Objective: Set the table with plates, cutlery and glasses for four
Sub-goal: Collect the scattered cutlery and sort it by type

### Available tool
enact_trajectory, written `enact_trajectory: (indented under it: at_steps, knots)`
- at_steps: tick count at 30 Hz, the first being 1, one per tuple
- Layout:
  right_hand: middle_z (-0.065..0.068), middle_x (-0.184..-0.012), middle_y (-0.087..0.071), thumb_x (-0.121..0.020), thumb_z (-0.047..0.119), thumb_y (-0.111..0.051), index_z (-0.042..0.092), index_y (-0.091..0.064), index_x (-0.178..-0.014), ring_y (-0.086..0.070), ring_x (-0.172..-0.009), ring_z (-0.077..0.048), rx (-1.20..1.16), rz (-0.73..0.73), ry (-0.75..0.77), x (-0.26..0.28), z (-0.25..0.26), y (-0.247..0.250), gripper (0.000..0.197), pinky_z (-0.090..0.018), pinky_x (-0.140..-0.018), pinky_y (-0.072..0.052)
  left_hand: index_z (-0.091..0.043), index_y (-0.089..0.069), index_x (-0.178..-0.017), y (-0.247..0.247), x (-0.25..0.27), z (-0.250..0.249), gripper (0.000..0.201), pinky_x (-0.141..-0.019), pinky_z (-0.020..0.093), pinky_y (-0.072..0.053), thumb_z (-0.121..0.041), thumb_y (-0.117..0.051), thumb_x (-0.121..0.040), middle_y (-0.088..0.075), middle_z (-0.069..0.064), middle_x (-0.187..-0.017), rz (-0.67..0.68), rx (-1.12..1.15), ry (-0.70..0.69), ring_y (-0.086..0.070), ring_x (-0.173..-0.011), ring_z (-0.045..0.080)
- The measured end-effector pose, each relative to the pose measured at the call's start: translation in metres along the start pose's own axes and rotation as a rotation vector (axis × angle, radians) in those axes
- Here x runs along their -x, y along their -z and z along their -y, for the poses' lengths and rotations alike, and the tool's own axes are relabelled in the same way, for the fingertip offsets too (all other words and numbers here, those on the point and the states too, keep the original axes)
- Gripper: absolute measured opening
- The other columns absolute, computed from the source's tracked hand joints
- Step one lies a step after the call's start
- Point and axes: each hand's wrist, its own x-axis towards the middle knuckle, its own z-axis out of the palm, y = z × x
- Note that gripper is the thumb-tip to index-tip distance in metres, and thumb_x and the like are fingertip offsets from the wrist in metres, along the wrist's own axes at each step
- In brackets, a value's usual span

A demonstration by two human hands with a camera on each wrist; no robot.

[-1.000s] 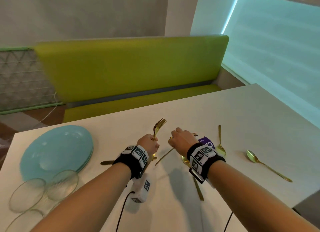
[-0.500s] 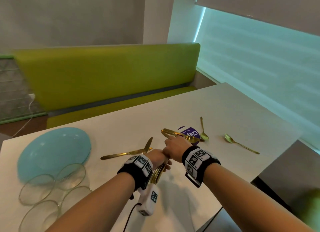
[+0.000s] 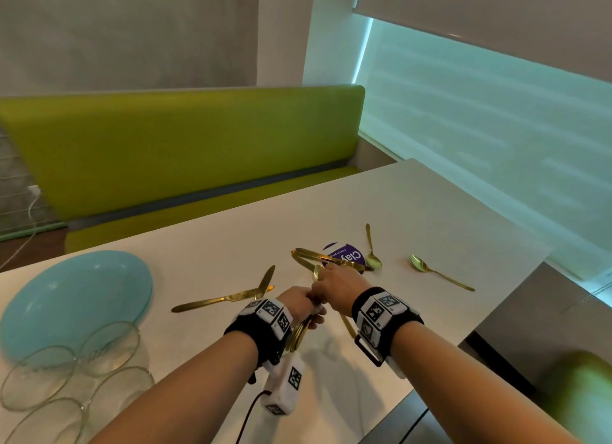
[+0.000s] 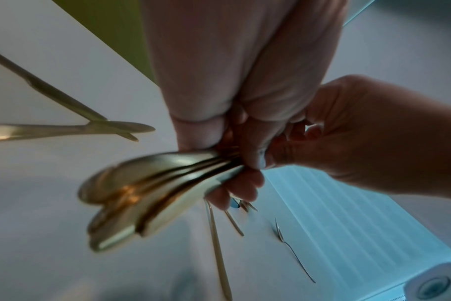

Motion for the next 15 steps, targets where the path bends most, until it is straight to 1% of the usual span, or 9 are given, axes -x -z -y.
enact_trajectory:
  at_steps: [4, 7, 9, 10, 11, 12, 13, 14, 15]
  knots:
    - [-0.007, -0.117, -0.06, -0.096, 0.015, -0.047, 0.016, -0.061, -0.117, -0.051, -0.117, -0.025, -0.026, -0.06, 0.031, -0.009, -0.025, -0.01, 0.026, -0.038, -0.094, -0.047, 0.005, -0.054, -0.122, -0.005, -0.018, -0.012, 0.029, -0.069, 0.026, -0.05, 0.001, -0.043, -0.096, -0.057, 0.004, -0.079, -0.007, 0.015, -0.001, -0.056, -0.069, 0.013]
    - [-0.008, -0.119, -0.06, -0.095, 0.012, -0.047, 0.014, -0.06, -0.118, -0.05, -0.117, -0.026, -0.064, -0.092, 0.046, -0.015, -0.051, -0.015, 0.027, -0.038, -0.097, -0.045, 0.006, -0.053, -0.123, -0.013, -0.033, -0.027, 0.029, -0.066, 0.024, -0.049, -0.001, -0.043, -0.097, -0.056, 0.004, -0.078, -0.01, 0.035, 0.006, -0.054, -0.068, 0.013]
    - [-0.009, -0.119, -0.059, -0.094, 0.012, -0.047, 0.013, -0.06, -0.117, -0.051, -0.116, -0.027, -0.083, -0.121, 0.045, -0.018, -0.069, -0.019, 0.026, -0.037, -0.094, -0.046, 0.006, -0.053, -0.122, -0.02, -0.047, -0.038, 0.029, -0.065, 0.024, -0.048, -0.003, -0.042, -0.098, -0.055, 0.004, -0.077, -0.008, 0.046, 0.005, -0.054, -0.068, 0.012]
    - [-0.009, -0.117, -0.06, -0.094, 0.013, -0.047, 0.012, -0.06, -0.116, -0.052, -0.115, -0.027, -0.088, -0.138, 0.044, -0.02, -0.078, -0.022, 0.025, -0.037, -0.091, -0.045, 0.005, -0.055, -0.119, -0.024, -0.054, -0.043, 0.026, -0.065, 0.024, -0.048, -0.004, -0.042, -0.098, -0.055, 0.004, -0.077, -0.013, 0.051, 0.003, -0.054, -0.067, 0.012]
    - [-0.009, -0.116, -0.061, -0.094, 0.014, -0.048, 0.01, -0.061, -0.115, -0.053, -0.113, -0.028, -0.096, -0.149, 0.041, -0.022, -0.087, -0.023, 0.025, -0.037, -0.089, -0.045, 0.002, -0.057, -0.112, -0.028, -0.061, -0.047, 0.022, -0.063, 0.024, -0.047, -0.004, -0.042, -0.098, -0.054, 0.004, -0.076, -0.021, 0.059, 0.009, -0.053, -0.066, 0.012]
    - [-0.01, -0.115, -0.062, -0.093, 0.015, -0.048, 0.009, -0.061, -0.113, -0.054, -0.112, -0.028, -0.103, -0.155, 0.037, -0.024, -0.096, -0.025, 0.025, -0.036, -0.088, -0.044, -0.002, -0.059, -0.1, -0.033, -0.067, -0.052, 0.018, -0.061, 0.023, -0.046, -0.004, -0.041, -0.098, -0.053, 0.004, -0.074, -0.026, 0.068, 0.017, -0.052, -0.064, 0.012]
    - [-0.01, -0.115, -0.062, -0.093, 0.017, -0.048, 0.008, -0.062, -0.112, -0.054, -0.111, -0.028, -0.104, -0.154, 0.036, -0.025, -0.105, -0.027, 0.025, -0.036, -0.088, -0.044, -0.005, -0.057, -0.089, -0.038, -0.072, -0.055, 0.02, -0.059, 0.022, -0.045, -0.002, -0.039, -0.098, -0.052, 0.004, -0.073, -0.03, 0.083, 0.026, -0.051, -0.063, 0.012]
    - [-0.01, -0.115, -0.063, -0.093, 0.018, -0.048, 0.007, -0.062, -0.111, -0.055, -0.111, -0.028, -0.102, -0.156, 0.034, -0.027, -0.112, -0.03, 0.025, -0.036, -0.088, -0.044, -0.008, -0.055, -0.082, -0.043, -0.078, -0.058, 0.024, -0.059, 0.022, -0.045, -0.001, -0.039, -0.098, -0.052, 0.005, -0.072, -0.037, 0.096, 0.036, -0.05, -0.062, 0.012]
    - [-0.01, -0.115, -0.063, -0.093, 0.019, -0.048, 0.007, -0.062, -0.11, -0.055, -0.111, -0.028, -0.102, -0.161, 0.028, -0.027, -0.12, -0.033, 0.025, -0.036, -0.089, -0.044, -0.011, -0.054, -0.079, -0.047, -0.083, -0.061, 0.026, -0.059, 0.022, -0.045, -0.001, -0.039, -0.097, -0.053, 0.005, -0.072, -0.046, 0.102, 0.046, -0.05, -0.062, 0.012]
